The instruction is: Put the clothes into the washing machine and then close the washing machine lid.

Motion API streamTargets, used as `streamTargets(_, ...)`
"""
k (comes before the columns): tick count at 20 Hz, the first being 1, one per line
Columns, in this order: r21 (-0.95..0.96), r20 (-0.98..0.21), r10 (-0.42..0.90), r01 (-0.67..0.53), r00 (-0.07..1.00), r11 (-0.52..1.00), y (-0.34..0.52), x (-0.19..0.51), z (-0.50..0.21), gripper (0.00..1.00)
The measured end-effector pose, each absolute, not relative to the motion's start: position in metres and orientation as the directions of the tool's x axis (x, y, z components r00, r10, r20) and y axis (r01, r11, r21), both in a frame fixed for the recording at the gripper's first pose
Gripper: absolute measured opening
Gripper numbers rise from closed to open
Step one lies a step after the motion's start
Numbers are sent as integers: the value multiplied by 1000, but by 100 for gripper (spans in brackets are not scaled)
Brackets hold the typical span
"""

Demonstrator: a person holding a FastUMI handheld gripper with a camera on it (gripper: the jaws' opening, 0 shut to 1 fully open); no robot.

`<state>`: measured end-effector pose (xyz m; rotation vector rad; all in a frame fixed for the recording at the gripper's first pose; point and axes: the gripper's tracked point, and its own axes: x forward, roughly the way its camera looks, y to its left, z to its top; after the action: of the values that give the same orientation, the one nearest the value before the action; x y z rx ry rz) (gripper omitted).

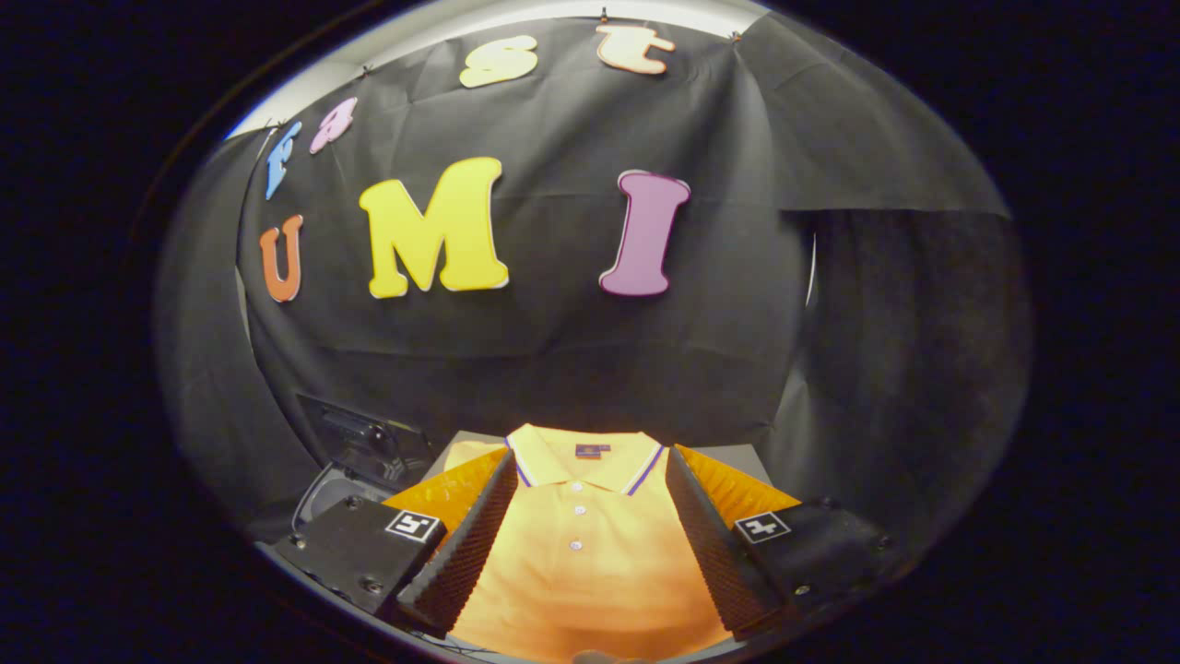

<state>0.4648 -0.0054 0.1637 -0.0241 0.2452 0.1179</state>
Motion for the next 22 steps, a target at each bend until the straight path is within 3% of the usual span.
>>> streamTargets(13, 44, -594, 98, -89, 798, 995, 6, 507, 65, 100)
streamTargets(22, 35, -614, 86, -82, 785, 996, 9, 508, 60, 93)
